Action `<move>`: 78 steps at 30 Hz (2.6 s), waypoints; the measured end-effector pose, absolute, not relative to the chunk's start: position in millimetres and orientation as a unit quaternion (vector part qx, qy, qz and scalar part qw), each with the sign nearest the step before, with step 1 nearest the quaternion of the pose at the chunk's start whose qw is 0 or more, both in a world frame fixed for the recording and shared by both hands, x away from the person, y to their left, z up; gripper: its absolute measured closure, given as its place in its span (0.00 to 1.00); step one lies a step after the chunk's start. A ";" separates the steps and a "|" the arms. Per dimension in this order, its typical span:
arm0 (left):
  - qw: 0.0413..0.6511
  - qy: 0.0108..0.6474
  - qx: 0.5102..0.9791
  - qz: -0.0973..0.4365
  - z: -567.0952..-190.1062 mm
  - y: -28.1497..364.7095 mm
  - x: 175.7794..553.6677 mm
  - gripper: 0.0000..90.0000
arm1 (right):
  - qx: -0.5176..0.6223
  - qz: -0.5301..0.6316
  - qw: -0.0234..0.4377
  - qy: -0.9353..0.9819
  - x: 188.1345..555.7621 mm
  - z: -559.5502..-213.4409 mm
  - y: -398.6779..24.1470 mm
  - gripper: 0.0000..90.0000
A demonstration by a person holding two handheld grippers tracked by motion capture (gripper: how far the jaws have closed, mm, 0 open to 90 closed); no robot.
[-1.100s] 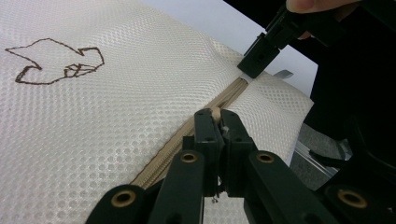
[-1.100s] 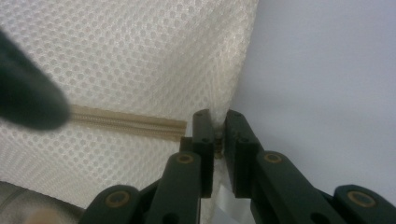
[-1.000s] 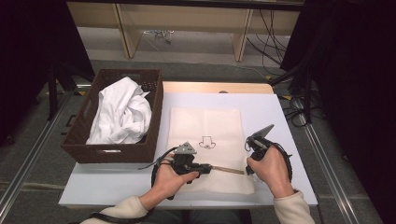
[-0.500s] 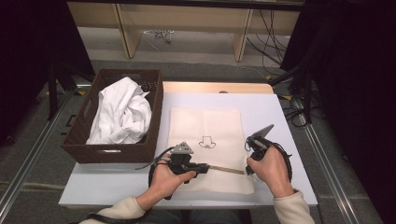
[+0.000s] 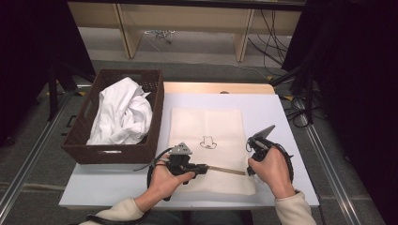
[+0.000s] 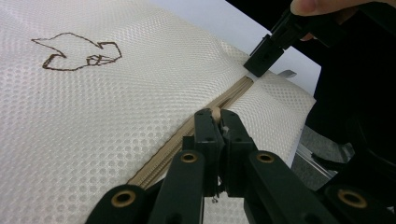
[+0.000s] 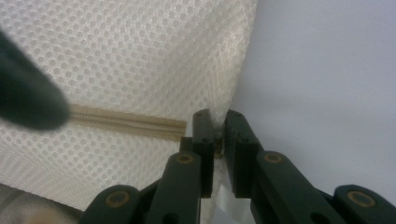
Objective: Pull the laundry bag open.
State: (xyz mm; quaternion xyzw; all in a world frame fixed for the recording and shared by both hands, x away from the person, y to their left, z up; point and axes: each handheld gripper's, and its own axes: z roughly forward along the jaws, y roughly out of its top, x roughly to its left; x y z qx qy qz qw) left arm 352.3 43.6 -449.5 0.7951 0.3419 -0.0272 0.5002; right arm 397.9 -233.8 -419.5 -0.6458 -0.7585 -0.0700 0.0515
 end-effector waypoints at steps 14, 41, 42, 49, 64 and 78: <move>0.501 0.342 0.795 -0.019 -449.3 49.3 351.6 0.97 | -0.658 -0.076 0.046 -0.748 396.8 -420.8 -231.5 0.94; 0.504 0.353 0.788 -0.016 -449.6 62.3 350.3 0.96 | -0.633 -0.077 0.034 -0.770 400.4 -423.7 -237.1 0.94; 0.504 0.354 0.788 -0.017 -449.7 62.7 350.2 0.97 | -0.633 -0.077 0.034 -0.770 400.4 -423.6 -237.0 0.94; 0.501 0.355 0.789 -0.012 -449.5 68.3 350.8 0.97 | -0.650 -0.065 0.051 -0.755 399.2 -421.0 -234.2 0.94; 0.500 0.364 0.786 -0.015 -451.3 73.1 349.4 0.97 | -0.648 -0.066 0.051 -0.757 399.4 -421.3 -234.5 0.94; 0.502 0.365 0.784 -0.012 -451.7 79.1 348.4 0.97 | -0.630 -0.076 0.037 -0.772 400.8 -424.3 -237.9 0.94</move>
